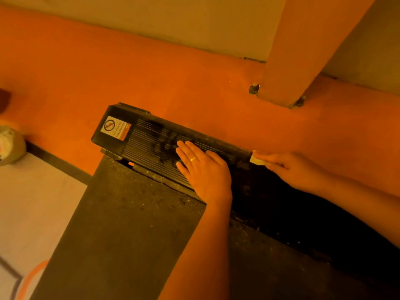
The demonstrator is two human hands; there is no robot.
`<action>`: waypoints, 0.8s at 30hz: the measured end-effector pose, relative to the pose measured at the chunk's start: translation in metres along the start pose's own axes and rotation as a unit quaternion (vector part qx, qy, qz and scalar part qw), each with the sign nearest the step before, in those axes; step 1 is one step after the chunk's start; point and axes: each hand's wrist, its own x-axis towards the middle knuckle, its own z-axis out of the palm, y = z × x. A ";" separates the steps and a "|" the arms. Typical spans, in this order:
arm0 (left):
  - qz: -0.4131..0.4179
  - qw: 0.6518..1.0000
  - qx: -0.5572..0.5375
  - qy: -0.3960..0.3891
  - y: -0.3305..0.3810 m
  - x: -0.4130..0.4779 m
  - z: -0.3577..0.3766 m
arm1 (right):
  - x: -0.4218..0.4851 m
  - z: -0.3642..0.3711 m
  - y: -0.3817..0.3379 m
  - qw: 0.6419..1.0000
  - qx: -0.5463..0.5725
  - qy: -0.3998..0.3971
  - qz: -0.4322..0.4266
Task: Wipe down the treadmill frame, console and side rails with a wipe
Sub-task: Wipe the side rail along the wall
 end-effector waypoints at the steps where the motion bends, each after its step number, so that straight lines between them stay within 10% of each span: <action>1: 0.002 1.000 0.002 0.001 0.000 -0.001 0.000 | 0.009 0.004 -0.007 1.000 -0.001 0.001 0.002; 24: 0.010 1.000 -0.013 0.023 0.000 0.002 0.000 | 0.051 0.020 -0.033 0.997 0.005 -0.001 -0.071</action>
